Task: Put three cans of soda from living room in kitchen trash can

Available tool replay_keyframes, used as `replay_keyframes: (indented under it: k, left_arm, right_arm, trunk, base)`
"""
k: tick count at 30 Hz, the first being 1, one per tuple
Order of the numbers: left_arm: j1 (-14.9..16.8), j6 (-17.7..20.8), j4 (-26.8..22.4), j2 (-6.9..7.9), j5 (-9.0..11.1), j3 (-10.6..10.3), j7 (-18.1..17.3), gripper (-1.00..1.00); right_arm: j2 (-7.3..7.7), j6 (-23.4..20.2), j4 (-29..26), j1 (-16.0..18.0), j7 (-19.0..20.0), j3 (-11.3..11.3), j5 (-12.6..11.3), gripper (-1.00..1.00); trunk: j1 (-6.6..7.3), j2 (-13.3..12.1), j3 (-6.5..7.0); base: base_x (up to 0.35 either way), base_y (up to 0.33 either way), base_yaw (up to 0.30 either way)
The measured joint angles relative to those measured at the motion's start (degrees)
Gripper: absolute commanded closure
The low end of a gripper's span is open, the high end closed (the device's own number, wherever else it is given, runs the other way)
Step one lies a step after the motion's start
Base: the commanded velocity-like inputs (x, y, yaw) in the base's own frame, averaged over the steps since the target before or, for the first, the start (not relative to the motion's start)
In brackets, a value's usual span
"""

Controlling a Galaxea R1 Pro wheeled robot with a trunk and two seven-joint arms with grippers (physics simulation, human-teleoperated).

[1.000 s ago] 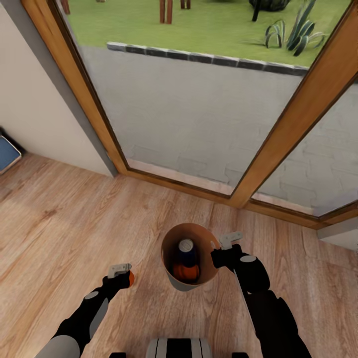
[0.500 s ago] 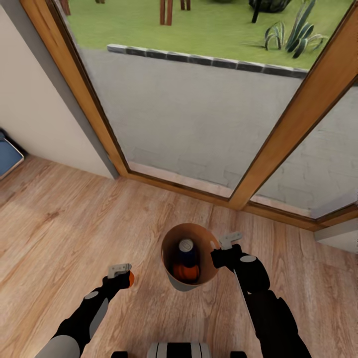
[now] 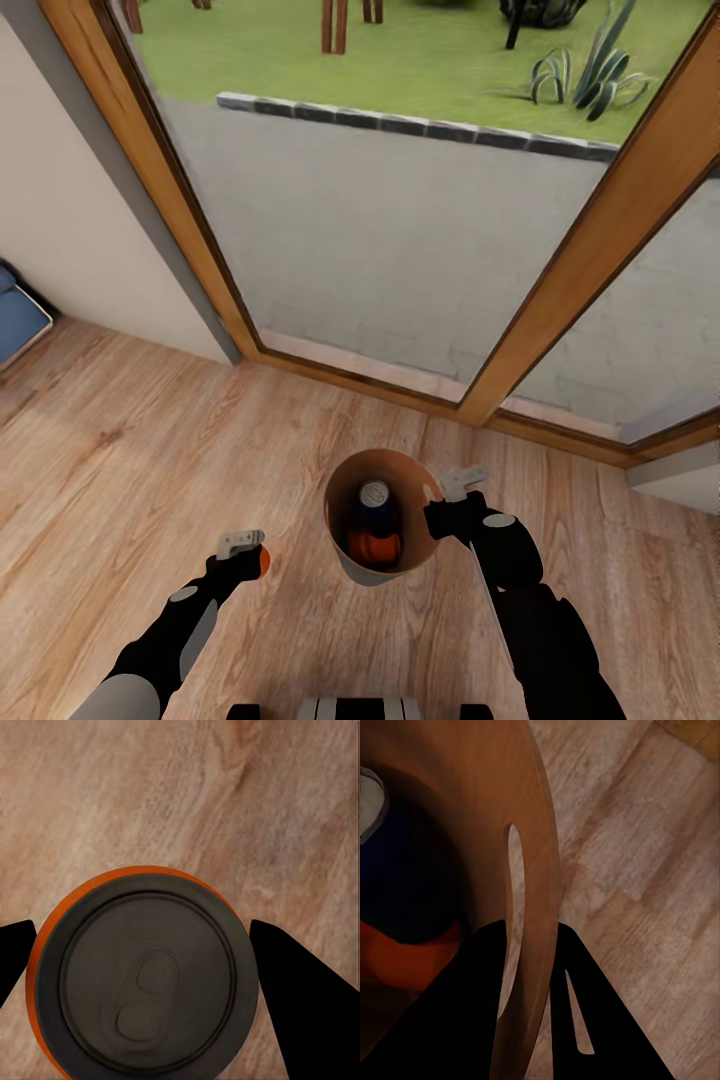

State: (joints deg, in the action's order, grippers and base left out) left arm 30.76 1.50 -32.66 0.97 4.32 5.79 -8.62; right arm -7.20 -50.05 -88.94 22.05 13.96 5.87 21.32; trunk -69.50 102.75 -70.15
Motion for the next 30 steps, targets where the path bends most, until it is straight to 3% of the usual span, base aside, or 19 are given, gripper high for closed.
replay_keyframes:
  k: [30]
  left_arm:
    - [0.0,0.1,-0.1,0.00,0.0,0.0,0.0,1.00]
  right_arm:
    - [0.07,1.1,0.0,0.0,0.1,0.1,0.0,1.00]
  trunk:
    - [6.59,-12.0,7.86]
  base:
    - [0.000,0.000,0.000]
